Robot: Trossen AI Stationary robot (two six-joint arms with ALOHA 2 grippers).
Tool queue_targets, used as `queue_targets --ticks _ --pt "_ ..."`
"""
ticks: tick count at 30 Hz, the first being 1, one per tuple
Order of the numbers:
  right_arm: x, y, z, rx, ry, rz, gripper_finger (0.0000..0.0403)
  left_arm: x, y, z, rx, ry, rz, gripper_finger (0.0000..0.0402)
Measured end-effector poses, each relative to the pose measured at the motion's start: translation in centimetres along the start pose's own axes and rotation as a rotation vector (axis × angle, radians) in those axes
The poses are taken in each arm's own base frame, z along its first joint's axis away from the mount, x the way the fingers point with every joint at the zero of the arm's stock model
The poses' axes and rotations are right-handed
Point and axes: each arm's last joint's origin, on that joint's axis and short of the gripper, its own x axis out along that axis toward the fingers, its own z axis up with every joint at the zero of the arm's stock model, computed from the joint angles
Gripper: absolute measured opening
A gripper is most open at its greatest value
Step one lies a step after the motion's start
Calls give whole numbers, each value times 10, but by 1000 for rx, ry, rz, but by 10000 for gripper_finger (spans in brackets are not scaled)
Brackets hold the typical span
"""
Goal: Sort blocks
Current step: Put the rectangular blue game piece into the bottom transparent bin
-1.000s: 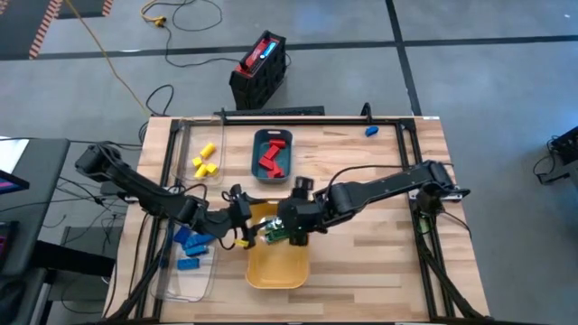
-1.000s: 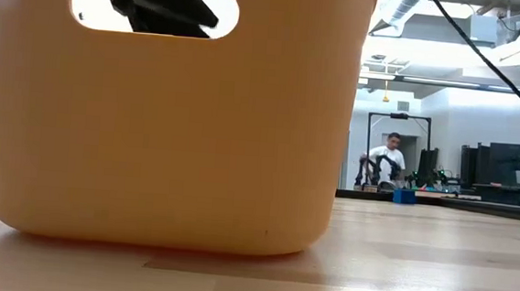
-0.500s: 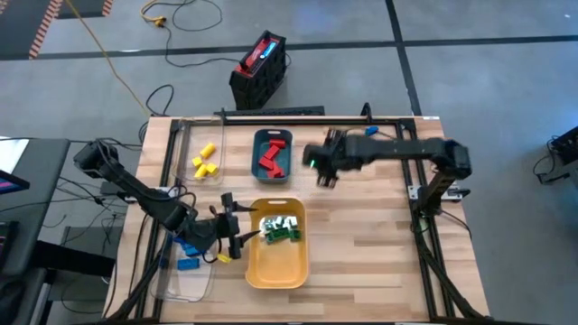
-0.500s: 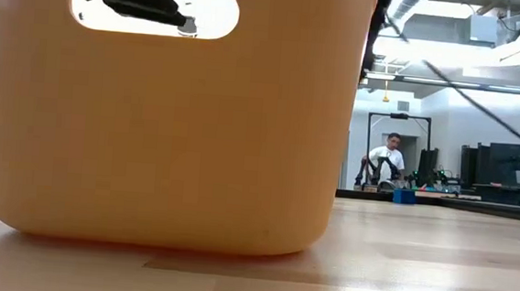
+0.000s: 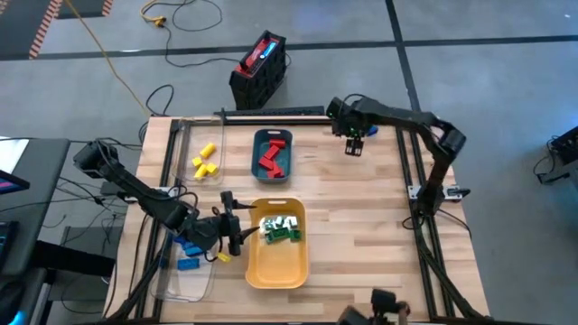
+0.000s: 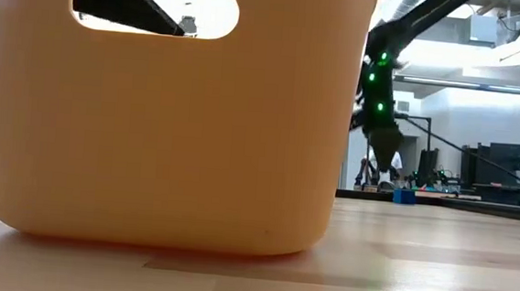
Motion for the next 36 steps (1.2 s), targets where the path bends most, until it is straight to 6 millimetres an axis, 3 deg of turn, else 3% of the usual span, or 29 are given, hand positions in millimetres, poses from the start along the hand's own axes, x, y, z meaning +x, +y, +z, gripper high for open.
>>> queue_targets --ticks 9,20,29,36 --pt "52 -18 -1 -242 282 -131 280 6 7 -9 29 81 23 288" --pt "73 -33 -13 -423 355 -32 277 6 8 -13 41 114 29 288" --pt "82 -49 -20 -432 288 11 235 6 8 -15 53 130 30 288" --pt "87 -49 -18 -477 231 18 231 5 9 -18 69 152 35 288"
